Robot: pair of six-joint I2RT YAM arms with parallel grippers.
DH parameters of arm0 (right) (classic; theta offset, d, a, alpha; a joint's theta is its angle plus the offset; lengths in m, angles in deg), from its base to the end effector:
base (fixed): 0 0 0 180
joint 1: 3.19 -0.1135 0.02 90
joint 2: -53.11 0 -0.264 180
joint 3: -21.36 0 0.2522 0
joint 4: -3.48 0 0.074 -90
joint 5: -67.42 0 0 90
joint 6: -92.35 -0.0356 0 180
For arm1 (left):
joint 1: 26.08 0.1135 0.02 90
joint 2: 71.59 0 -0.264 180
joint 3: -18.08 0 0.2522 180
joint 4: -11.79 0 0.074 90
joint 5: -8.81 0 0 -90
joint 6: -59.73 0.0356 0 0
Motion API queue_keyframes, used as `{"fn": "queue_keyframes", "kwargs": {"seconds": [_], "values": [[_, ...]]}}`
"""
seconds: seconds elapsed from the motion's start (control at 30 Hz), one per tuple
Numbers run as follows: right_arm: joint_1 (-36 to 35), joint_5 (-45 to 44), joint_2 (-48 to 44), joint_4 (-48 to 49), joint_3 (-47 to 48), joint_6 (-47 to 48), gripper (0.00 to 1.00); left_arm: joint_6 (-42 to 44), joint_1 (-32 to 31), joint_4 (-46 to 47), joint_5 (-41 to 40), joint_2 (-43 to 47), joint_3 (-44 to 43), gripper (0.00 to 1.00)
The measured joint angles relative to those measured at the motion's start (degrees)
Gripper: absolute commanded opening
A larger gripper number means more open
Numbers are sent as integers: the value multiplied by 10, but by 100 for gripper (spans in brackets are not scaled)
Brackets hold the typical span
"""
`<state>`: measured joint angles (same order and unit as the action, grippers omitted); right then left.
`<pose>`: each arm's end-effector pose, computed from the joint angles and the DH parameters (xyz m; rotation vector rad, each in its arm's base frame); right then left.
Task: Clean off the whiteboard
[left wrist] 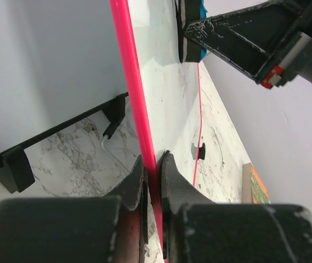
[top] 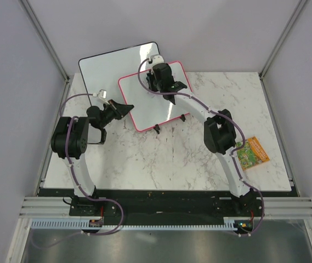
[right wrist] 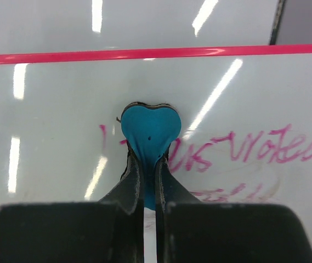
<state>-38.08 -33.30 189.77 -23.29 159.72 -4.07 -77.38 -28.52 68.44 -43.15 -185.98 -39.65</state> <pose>0.4654 0.3165 0.2560 -0.3774 1.9750 0.2742 0.3684 -0.0377 0.1432 -0.0985 1.6997 -1.1782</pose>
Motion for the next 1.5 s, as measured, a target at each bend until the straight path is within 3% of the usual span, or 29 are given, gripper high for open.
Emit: {"fn": "queue_keyframes", "kwargs": {"seconds": [0.43,0.8,1.23,1.5], "values": [[80,-2,4,-58,23,-20,0,0,-3,13,2,0,0,2],[4,-118,4,-65,8,54,0,0,1,7,8,0,2,2],[-76,-155,21,-93,30,88,0,0,3,-14,8,0,5,2],[-19,-64,-12,-63,-26,17,0,0,-1,-11,2,-3,4,2]]}}
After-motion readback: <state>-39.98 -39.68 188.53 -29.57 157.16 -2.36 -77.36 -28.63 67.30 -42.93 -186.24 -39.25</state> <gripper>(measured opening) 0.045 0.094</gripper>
